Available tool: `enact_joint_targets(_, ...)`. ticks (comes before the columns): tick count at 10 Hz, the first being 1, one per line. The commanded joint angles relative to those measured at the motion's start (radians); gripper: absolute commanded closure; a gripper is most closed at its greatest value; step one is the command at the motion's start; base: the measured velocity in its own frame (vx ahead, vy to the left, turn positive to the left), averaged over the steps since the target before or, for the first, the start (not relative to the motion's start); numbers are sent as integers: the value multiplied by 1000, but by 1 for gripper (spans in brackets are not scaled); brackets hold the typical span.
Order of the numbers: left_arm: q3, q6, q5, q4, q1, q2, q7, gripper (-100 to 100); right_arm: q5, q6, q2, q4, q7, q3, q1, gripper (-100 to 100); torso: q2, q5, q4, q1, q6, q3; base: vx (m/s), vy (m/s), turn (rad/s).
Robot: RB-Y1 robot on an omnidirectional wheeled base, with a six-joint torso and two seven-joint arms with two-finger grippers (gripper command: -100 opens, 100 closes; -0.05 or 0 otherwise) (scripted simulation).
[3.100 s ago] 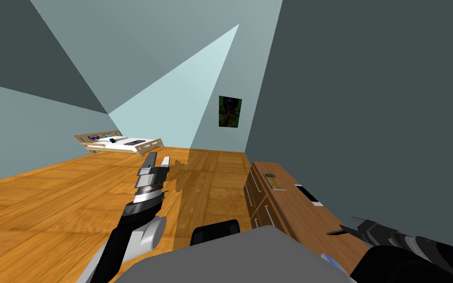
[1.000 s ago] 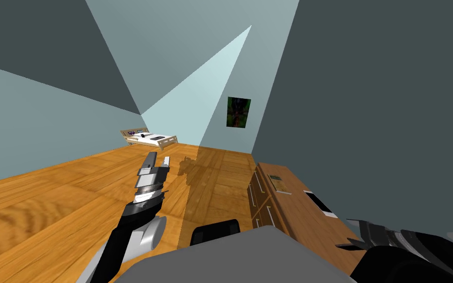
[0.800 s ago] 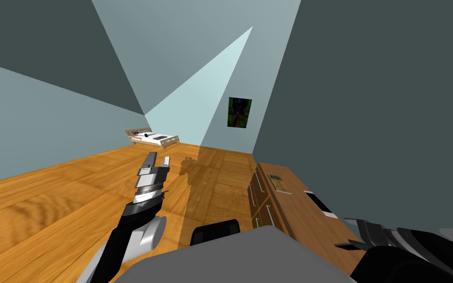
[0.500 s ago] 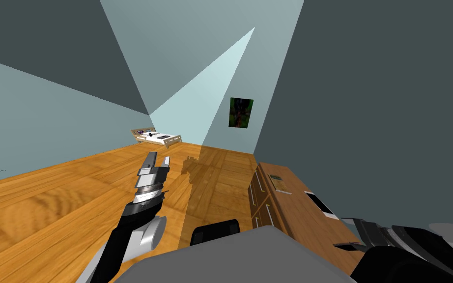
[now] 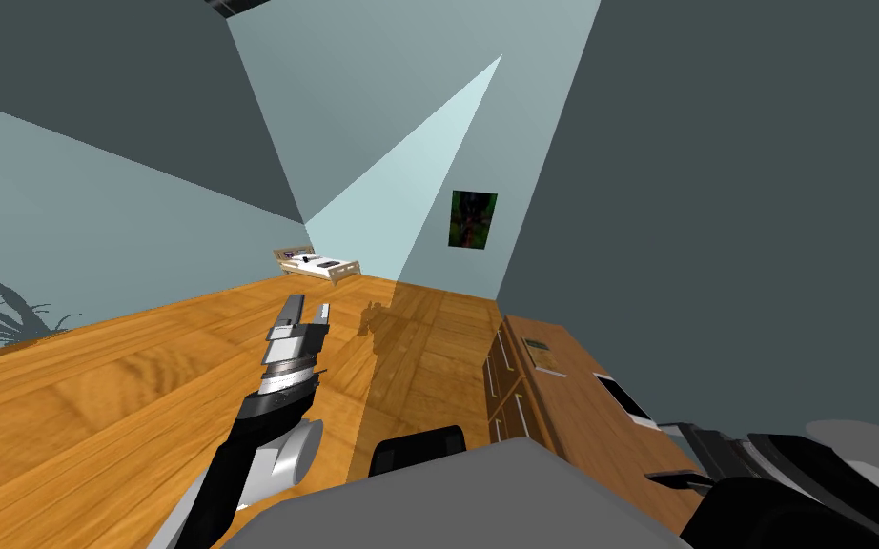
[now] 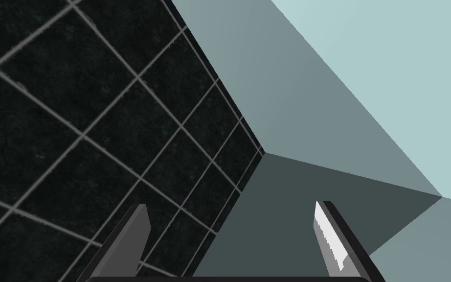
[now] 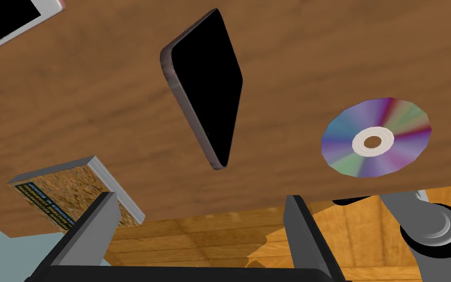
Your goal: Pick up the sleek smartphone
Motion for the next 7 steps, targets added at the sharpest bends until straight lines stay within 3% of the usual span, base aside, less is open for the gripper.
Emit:
enact_joint_targets(1,0,0,0,0,0,0,0,0,21,1,-11,-12,28,9,1,-100,0,0,0,0,0,0,-57,-22,78)
enact_joint_targets(7,0,0,0,0,0,0,0,0,112,12,-71,-93,151,41,21,-100,1,0,0,0,0,1,-81,-19,119)
